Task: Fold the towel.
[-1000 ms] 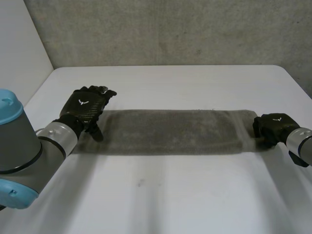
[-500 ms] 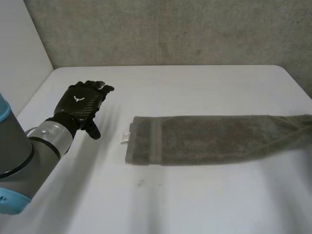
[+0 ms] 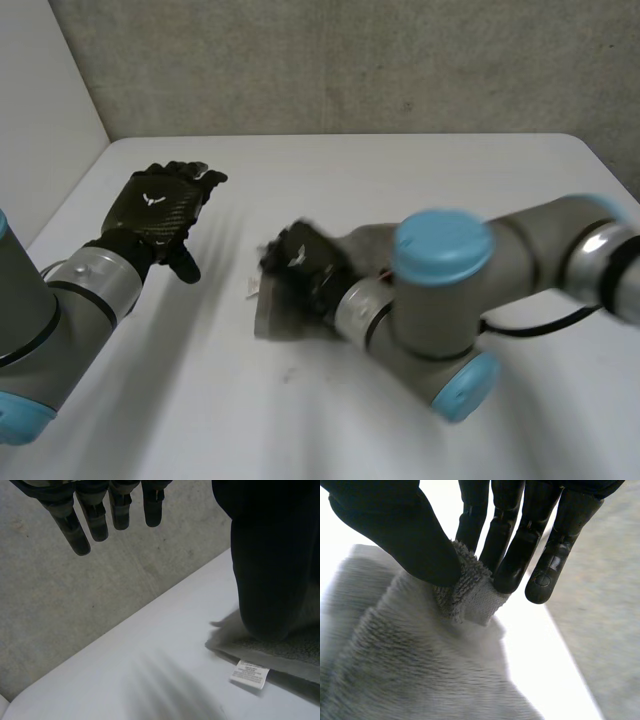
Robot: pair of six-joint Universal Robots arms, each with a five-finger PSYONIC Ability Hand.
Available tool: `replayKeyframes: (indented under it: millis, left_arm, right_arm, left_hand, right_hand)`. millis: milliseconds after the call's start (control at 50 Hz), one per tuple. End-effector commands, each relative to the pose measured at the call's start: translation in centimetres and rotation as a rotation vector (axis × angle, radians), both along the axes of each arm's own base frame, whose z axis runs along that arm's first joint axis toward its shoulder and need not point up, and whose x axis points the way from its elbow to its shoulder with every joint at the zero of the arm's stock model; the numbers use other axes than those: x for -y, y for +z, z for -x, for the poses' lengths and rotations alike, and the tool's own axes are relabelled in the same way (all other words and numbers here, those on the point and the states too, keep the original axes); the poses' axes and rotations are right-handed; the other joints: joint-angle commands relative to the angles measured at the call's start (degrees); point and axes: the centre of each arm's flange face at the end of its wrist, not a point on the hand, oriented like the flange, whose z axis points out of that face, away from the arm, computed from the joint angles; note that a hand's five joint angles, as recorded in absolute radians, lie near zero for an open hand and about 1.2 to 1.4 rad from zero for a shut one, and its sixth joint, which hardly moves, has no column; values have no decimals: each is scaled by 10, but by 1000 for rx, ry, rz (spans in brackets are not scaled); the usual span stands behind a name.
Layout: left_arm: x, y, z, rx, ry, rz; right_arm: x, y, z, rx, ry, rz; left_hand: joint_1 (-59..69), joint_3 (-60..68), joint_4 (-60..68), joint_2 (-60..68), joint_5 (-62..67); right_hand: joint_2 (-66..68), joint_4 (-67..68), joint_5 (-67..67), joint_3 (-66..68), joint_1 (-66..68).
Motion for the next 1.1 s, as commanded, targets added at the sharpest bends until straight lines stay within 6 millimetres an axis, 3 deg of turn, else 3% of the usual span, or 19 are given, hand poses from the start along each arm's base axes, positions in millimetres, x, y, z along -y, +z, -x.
replayKeyframes:
  millis: [20,40,80,120,160,260,340,380,500,540,660,700,800,900,940,980,1040,1080,1100]
  left_arm:
    - [0,-6,4,6,-13,-16]
    - [1,-8,7,7,-19,-20]
    - [0,-11,12,8,-33,-26]
    - [-2,-11,20,7,-58,-21]
    - [-3,-9,29,3,-84,-5]
    - [-9,-14,64,1,-153,16]
    - [-11,-24,79,14,-162,9]
    - [-11,-38,92,30,-154,-1]
    - [-1,-65,98,72,-96,-32]
    - [2,-81,98,114,-80,-47]
    - [2,-99,97,174,-81,-57]
    - [0,-104,96,198,-82,-59]
    - [-4,-102,91,208,-63,-64]
    - [-10,-73,81,174,-18,-27]
    - [-14,-63,77,163,-6,-11]
    - [-17,-39,66,135,18,29]
    - [-18,-28,60,120,37,49]
    - [-12,-12,40,103,101,72]
    - [-12,-12,39,103,102,72]
  right_arm:
    - [-16,-35,-9,-61,11,-62]
    - [-14,-30,-6,-53,-13,-65]
    - [-12,-16,-3,-24,-46,-61]
    - [-8,2,1,23,-92,-67]
    - [19,26,29,113,-229,-132]
    - [43,45,77,203,-383,-242]
    - [47,35,103,187,-453,-323]
    - [56,15,133,144,-534,-384]
    - [61,-9,163,85,-591,-440]
    - [62,-22,170,64,-579,-457]
    - [68,-39,170,67,-572,-448]
    - [72,-39,170,76,-576,-425]
    - [79,-28,169,71,-602,-330]
    - [94,0,168,30,-636,-121]
    - [92,10,157,13,-605,-59]
    - [68,25,108,-2,-447,48]
    - [53,29,85,-4,-370,82]
    - [27,29,49,-7,-243,125]
    - [27,29,49,-7,-243,125]
  left_hand:
    - [1,5,6,7,-14]
    - [4,9,9,10,-10]
    - [11,15,16,17,-4]
    - [14,19,19,21,0]
    - [14,19,19,21,0]
    - [23,27,28,29,8]
    - [23,27,28,29,8]
    - [24,29,29,31,10]
    - [23,27,28,29,8]
    - [23,27,28,29,8]
    - [23,27,28,29,8]
    - [21,26,26,27,6]
    - [18,22,23,24,3]
    - [16,20,21,22,1]
    - [14,19,19,21,0]
    - [14,19,19,21,0]
    - [14,19,19,21,0]
    - [11,15,16,17,-4]
    - [11,15,16,17,-4]
  right_hand:
    - [-314,-326,-305,-328,-190]
    - [-516,-527,-506,-529,-391]
    - [-571,-582,-561,-584,-446]
    - [-571,-582,-561,-584,-446]
    - [-571,-582,-561,-584,-446]
    - [-571,-582,-561,-584,-446]
    - [-571,-582,-561,-584,-446]
    - [-571,-582,-561,-584,-446]
    - [-571,-582,-561,-584,-446]
    - [-451,-463,-442,-464,-326]
    - [-126,-138,-116,-139,-1]
    - [127,115,136,114,251]
    - [129,118,139,116,254]
    - [129,118,139,116,254]
    - [129,118,139,116,254]
    - [129,118,139,116,254]
    - [129,118,139,116,254]
    - [129,118,139,116,254]
    - [129,118,139,116,254]
